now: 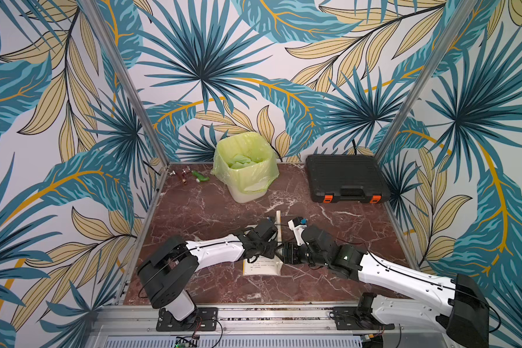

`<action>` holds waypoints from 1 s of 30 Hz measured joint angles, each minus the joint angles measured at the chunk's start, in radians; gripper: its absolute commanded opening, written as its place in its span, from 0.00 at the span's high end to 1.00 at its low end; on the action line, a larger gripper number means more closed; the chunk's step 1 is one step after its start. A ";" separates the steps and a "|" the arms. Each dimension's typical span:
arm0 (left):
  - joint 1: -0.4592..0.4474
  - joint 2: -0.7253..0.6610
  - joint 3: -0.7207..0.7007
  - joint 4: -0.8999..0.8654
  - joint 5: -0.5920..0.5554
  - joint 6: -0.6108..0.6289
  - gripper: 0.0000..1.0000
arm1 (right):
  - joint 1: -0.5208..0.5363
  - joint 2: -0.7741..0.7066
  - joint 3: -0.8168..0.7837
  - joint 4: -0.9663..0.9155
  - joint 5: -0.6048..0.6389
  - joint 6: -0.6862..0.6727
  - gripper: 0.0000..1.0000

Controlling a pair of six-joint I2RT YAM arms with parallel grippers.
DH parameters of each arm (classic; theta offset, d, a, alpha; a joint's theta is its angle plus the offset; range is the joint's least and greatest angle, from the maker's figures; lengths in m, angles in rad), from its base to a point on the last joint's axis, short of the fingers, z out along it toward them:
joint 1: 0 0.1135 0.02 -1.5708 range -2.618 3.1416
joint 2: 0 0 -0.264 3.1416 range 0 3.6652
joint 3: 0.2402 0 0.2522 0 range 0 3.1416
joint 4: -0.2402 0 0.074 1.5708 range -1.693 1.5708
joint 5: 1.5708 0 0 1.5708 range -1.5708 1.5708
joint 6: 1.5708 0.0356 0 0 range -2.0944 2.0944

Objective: Peel off the used sticky note
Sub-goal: Tear off the note from the book, then turn the page of the book at the center of the board.

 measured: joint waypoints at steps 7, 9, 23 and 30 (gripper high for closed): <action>0.000 0.000 0.000 0.010 0.009 0.000 0.69 | 0.000 -0.039 -0.018 0.010 0.048 0.045 0.61; 0.000 0.000 0.000 0.011 0.010 0.001 0.69 | 0.000 -0.039 -0.026 0.010 0.054 0.053 0.62; 0.000 0.003 0.000 0.022 0.017 0.002 0.69 | 0.000 -0.030 -0.032 0.011 0.047 0.079 0.91; 0.001 0.005 0.000 0.022 0.019 0.002 0.69 | 0.000 -0.060 -0.053 0.017 0.055 0.079 1.00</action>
